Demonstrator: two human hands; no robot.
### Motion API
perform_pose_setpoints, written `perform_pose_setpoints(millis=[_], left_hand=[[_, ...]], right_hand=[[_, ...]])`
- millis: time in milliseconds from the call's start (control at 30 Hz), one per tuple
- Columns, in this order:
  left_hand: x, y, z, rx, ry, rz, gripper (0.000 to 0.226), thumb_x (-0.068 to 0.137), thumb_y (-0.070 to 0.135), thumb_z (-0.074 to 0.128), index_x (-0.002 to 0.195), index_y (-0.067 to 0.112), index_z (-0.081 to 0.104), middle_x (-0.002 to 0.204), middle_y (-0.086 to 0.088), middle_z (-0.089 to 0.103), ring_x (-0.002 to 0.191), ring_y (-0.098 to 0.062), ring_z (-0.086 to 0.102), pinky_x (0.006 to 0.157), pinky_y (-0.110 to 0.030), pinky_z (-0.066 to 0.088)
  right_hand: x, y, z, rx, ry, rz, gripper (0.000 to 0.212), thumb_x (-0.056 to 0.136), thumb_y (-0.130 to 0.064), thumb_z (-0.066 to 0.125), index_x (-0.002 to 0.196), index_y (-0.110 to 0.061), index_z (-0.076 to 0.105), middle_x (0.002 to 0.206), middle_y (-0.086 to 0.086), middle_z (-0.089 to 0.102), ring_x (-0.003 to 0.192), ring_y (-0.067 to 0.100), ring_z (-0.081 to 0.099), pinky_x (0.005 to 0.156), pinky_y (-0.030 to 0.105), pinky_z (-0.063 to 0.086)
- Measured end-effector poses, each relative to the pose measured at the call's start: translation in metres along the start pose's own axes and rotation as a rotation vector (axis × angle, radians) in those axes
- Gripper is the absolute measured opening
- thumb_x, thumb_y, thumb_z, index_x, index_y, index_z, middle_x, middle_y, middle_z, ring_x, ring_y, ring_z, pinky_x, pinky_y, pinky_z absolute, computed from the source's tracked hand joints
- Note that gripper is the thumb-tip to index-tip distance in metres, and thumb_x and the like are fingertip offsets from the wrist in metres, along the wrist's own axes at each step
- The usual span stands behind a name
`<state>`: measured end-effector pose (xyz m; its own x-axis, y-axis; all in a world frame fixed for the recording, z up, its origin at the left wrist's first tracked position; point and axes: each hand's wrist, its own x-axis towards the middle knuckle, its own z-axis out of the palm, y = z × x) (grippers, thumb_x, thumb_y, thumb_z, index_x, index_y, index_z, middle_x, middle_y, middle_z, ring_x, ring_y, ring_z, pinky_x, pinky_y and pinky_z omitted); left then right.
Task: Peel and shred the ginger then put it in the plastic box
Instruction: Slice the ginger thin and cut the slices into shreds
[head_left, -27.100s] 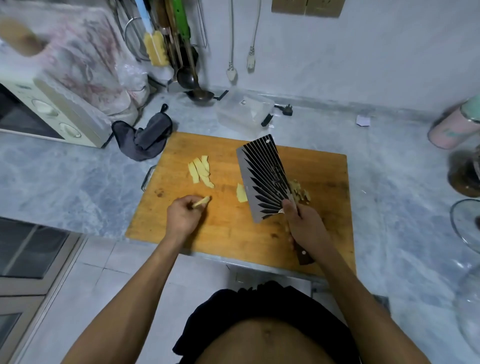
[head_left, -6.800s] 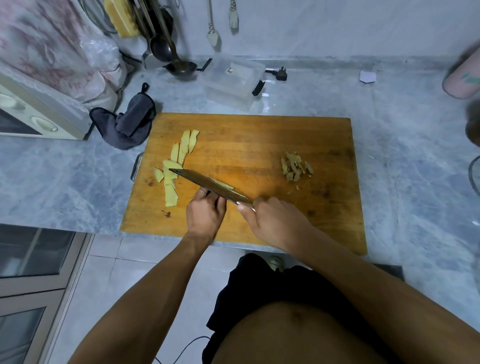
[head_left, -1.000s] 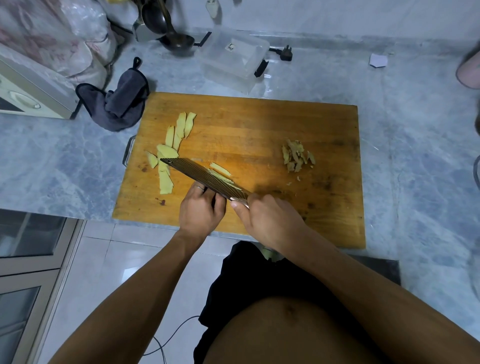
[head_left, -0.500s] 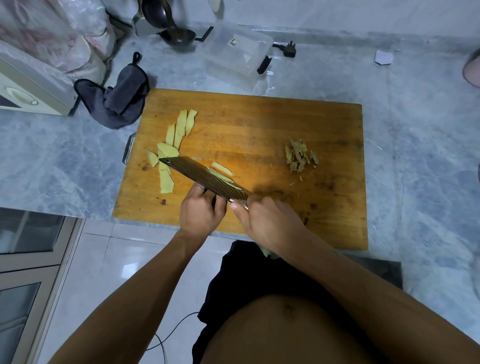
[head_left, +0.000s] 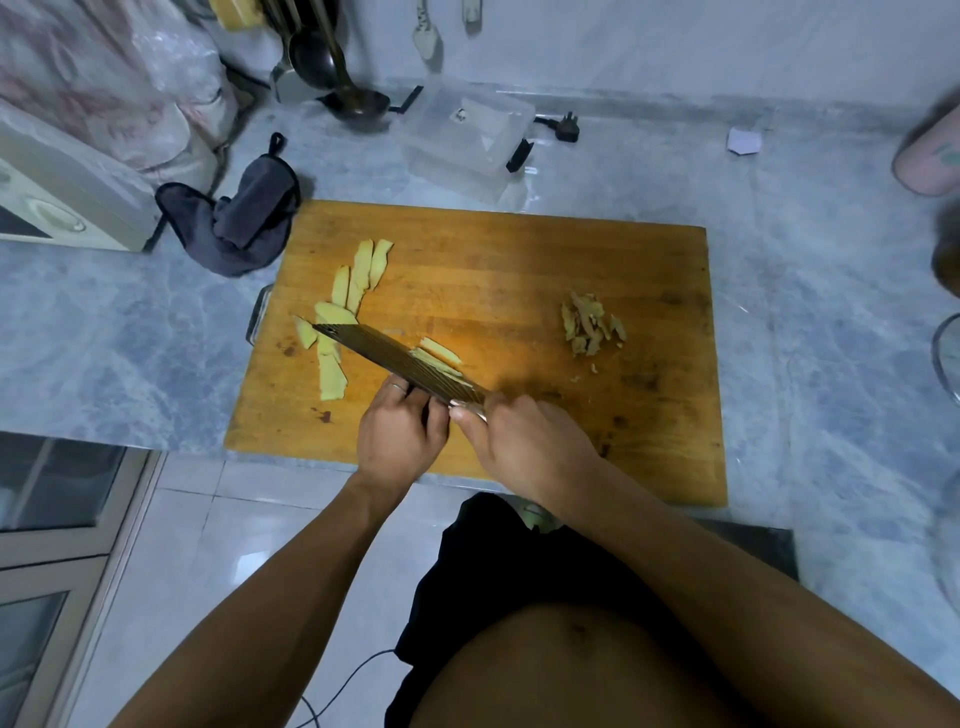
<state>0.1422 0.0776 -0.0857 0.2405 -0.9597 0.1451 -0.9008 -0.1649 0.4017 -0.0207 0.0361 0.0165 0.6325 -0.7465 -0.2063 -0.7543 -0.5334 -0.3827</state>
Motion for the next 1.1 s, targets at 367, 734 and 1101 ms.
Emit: perform_pose_setpoints(millis=[367, 734, 1101], left_hand=[[-0.001, 0.002, 0.0, -0.014, 0.019, -0.024, 0.04, 0.088, 0.03, 0.044, 0.085, 0.003, 0.073, 0.09, -0.019, 0.066, 0.075, -0.038, 0.065, 0.056, -0.031, 0.048], [-0.001, 0.001, 0.001, -0.017, 0.021, -0.02, 0.035, 0.089, 0.026, 0.044, 0.094, 0.007, 0.074, 0.101, -0.016, 0.067, 0.089, -0.035, 0.065, 0.061, -0.031, 0.051], [-0.001, -0.002, 0.002, -0.007, 0.009, 0.007, 0.033, 0.085, 0.025, 0.048, 0.078, 0.002, 0.071, 0.087, -0.018, 0.064, 0.073, -0.036, 0.064, 0.054, -0.028, 0.045]], right_hand=[[-0.006, 0.001, 0.006, -0.012, -0.014, 0.071, 0.057, 0.104, -0.056, 0.026, 0.106, -0.01, 0.059, 0.1, 0.013, 0.069, 0.093, 0.034, 0.067, 0.064, 0.031, 0.033], [-0.005, 0.005, 0.004, 0.002, -0.038, 0.075, 0.055, 0.105, -0.054, 0.027, 0.105, -0.009, 0.058, 0.1, 0.015, 0.067, 0.091, 0.035, 0.066, 0.064, 0.031, 0.032], [0.007, 0.001, 0.016, -0.029, -0.029, 0.063, 0.055, 0.105, -0.054, 0.027, 0.108, -0.009, 0.058, 0.096, 0.011, 0.069, 0.09, 0.032, 0.068, 0.063, 0.031, 0.036]])
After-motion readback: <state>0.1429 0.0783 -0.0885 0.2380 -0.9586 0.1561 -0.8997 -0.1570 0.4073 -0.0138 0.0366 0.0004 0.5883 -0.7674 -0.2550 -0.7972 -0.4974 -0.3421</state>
